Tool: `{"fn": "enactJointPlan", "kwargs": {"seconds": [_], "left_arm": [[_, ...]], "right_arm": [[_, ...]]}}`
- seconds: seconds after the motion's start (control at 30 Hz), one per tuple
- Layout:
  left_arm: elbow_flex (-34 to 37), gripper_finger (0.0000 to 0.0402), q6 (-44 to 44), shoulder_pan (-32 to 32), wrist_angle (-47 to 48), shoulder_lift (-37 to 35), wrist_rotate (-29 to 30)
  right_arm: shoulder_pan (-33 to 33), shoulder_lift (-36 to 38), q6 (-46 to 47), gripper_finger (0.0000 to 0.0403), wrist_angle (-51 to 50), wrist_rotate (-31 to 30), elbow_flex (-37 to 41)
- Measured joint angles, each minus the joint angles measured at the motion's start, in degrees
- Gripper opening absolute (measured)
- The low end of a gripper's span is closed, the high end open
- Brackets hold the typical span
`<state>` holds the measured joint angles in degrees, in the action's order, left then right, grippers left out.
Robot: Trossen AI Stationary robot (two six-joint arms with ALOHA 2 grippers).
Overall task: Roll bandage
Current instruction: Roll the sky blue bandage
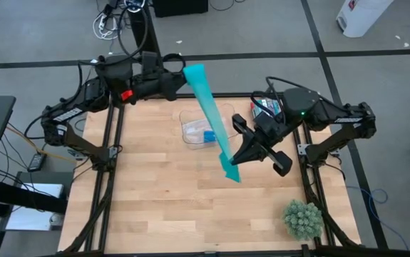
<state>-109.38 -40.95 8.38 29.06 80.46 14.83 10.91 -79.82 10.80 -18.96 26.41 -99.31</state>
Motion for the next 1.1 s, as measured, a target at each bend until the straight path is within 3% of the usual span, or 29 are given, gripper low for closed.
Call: {"fn": "enactJointPlan", "kwargs": {"seconds": [0.17, 0.3, 0.43, 0.53, 0.67, 0.77, 1.0, 1.1], "left_arm": [[0.0, 0.0027, -0.1, 0.0, -1.1, -0.4, -0.1], [0.0, 0.0027, -0.3, -1.0, -2.6, -0.6, -0.8], [-0.1, 0.0026, 0.0, -3.0, -2.7, -0.6, -0.8], [-0.1, 0.0026, 1.0, -4.1, -2.5, -0.5, 0.0], [-0.1, 0.0026, 1.8, -4.3, -2.6, -0.7, 0.7], [-0.1, 0.0026, 1.8, -4.4, -2.6, -0.7, 0.7], [-0.1, 0.0026, 1.7, -4.4, -2.6, -0.8, 0.7], [-0.1, 0.0026, 1.7, -4.4, -2.6, -0.8, 0.7]], "right_arm": [[1.0, 0.1, -1.2, 0.0, -1.2, -2.4, 0.0], [1.0, 0.1, -4.2, 0.0, -3.9, -7.8, 0.0], [-3.1, 0.0, -4.4, 0.0, -3.9, -9.7, 0.0], [-6.6, -0.2, -1.4, 0.0, -4.1, -7.2, 0.0], [-9.8, -0.1, 2.6, 0.0001, -3.7, 1.6, 0.0], [-10.4, 0.0, 2.9, 0.0013, -3.4, 3.1, 0.0], [-13.0, 0.3, -1.9, 0.0071, -3.0, -10.0, 0.0], [-15.1, -0.2, -1.9, 0.0098, 0.3, -11.2, 0.0]]}}
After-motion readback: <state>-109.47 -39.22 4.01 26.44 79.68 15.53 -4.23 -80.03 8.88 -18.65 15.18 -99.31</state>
